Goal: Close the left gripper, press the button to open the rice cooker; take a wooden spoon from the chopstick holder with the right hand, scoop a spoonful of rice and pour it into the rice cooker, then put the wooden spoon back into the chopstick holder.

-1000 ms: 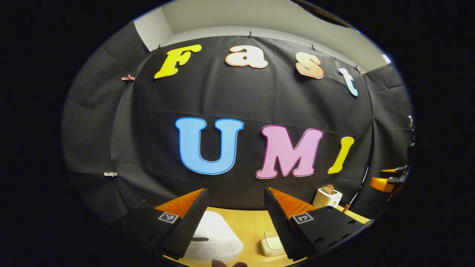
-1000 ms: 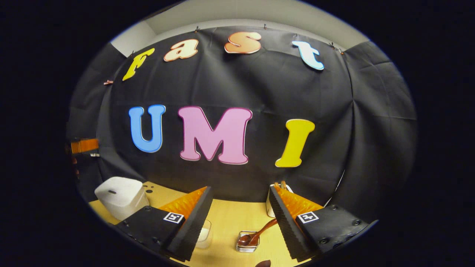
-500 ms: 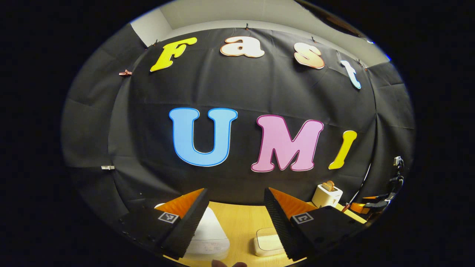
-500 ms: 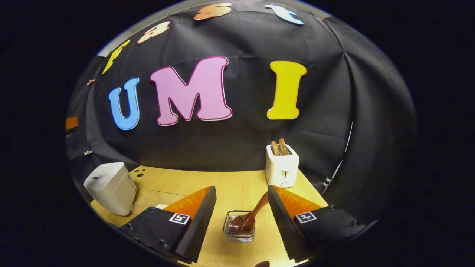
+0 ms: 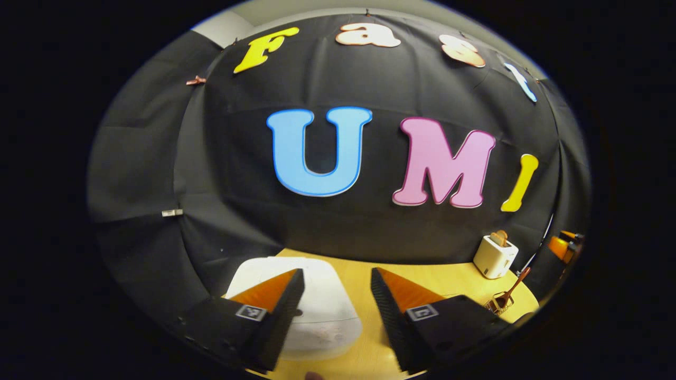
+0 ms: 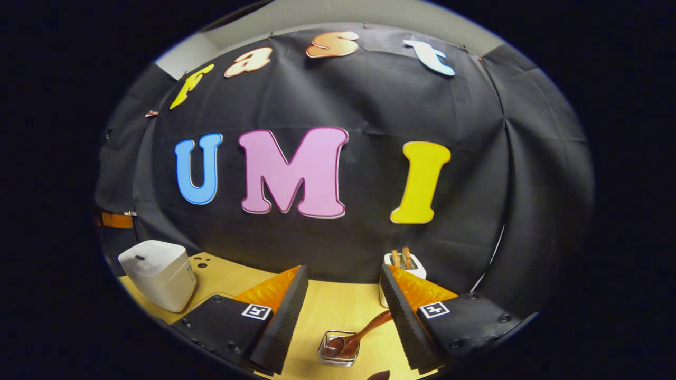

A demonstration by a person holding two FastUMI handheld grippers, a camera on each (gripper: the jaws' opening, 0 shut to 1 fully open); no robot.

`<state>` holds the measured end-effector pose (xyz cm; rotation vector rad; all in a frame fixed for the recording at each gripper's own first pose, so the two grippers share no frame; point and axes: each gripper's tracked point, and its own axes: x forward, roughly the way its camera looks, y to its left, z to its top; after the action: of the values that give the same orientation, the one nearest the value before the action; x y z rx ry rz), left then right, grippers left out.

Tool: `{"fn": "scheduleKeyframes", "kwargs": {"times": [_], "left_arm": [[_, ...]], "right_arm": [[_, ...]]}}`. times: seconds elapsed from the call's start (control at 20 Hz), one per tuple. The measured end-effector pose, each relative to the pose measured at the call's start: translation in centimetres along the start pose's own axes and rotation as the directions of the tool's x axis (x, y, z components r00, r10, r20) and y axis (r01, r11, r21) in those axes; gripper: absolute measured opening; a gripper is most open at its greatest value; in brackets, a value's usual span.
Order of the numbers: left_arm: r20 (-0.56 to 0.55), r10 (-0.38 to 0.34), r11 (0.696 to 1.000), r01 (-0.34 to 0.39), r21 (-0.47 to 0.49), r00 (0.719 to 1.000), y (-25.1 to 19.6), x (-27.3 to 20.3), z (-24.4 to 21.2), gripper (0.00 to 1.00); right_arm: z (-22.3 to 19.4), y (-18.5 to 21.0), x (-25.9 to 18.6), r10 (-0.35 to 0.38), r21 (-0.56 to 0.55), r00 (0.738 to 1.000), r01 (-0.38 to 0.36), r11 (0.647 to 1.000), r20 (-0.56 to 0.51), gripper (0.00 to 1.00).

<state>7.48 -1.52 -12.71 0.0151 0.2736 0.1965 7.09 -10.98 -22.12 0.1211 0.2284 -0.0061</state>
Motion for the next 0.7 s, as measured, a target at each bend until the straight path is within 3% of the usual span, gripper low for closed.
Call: {"fn": "scheduleKeyframes", "kwargs": {"times": [0.2, 0.4, 0.7], "left_arm": [[-0.114, 0.083, 0.997, -0.083, 0.004, 0.99, 3.4, 2.4, -3.2, 0.07], [-0.25, 0.089, 0.994, -0.102, -0.04, 0.964, 5.0, 3.5, -6.7, 0.05], [-0.32, 0.076, 0.997, -0.079, 0.004, 0.944, 5.0, 5.1, -9.1, 0.05]], "right_arm": [[1.6, 0.9, -0.6, 0.028, -0.038, 0.999, -0.027, 0.999, 0.025, 0.89], [1.6, 0.9, -1.1, 0.032, -0.042, 0.999, -0.031, 0.999, 0.017, 0.89], [0.8, 0.4, -1.5, 0.021, -0.048, 1.0, -0.021, 0.999, -0.011, 0.89]]}}
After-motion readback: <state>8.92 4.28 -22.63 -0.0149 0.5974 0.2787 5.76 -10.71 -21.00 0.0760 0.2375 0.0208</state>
